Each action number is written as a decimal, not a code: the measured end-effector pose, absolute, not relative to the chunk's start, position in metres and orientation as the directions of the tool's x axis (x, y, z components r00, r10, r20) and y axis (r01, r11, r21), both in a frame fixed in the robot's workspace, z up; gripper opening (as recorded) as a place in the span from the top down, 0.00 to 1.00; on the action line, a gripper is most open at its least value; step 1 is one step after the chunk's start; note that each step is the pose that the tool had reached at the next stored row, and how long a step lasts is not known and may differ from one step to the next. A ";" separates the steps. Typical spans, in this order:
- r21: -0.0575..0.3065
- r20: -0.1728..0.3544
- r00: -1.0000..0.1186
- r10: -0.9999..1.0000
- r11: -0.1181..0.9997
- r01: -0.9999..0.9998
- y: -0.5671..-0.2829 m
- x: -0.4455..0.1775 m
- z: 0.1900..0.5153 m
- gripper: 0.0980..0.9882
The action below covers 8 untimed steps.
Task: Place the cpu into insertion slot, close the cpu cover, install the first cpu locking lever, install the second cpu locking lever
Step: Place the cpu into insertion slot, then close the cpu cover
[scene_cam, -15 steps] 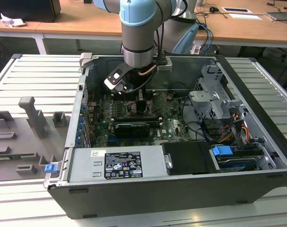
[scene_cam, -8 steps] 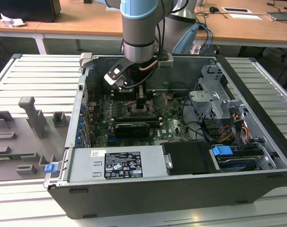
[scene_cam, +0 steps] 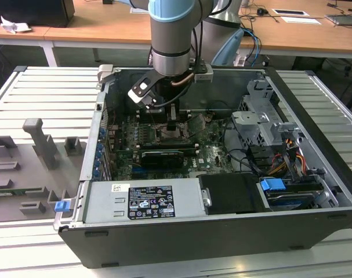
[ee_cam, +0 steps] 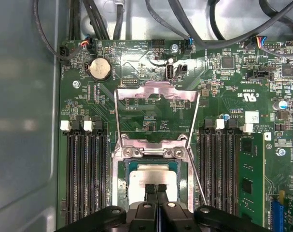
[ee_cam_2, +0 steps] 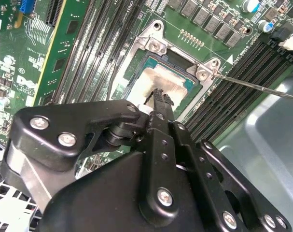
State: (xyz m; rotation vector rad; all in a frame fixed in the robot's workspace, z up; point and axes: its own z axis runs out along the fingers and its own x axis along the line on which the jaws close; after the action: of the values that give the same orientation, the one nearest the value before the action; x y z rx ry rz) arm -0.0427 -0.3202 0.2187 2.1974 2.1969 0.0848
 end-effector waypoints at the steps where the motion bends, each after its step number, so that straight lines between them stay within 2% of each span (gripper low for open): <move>1: 0.062 0.015 0.000 1.000 -0.001 0.998 -0.320 -0.043 0.219 0.99; 8: 0.062 0.015 0.000 1.000 -0.001 0.998 -0.320 -0.042 0.220 0.99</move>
State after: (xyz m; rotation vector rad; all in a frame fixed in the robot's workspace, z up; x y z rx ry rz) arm -0.0424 -0.3202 0.2200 2.1973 2.1971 0.0848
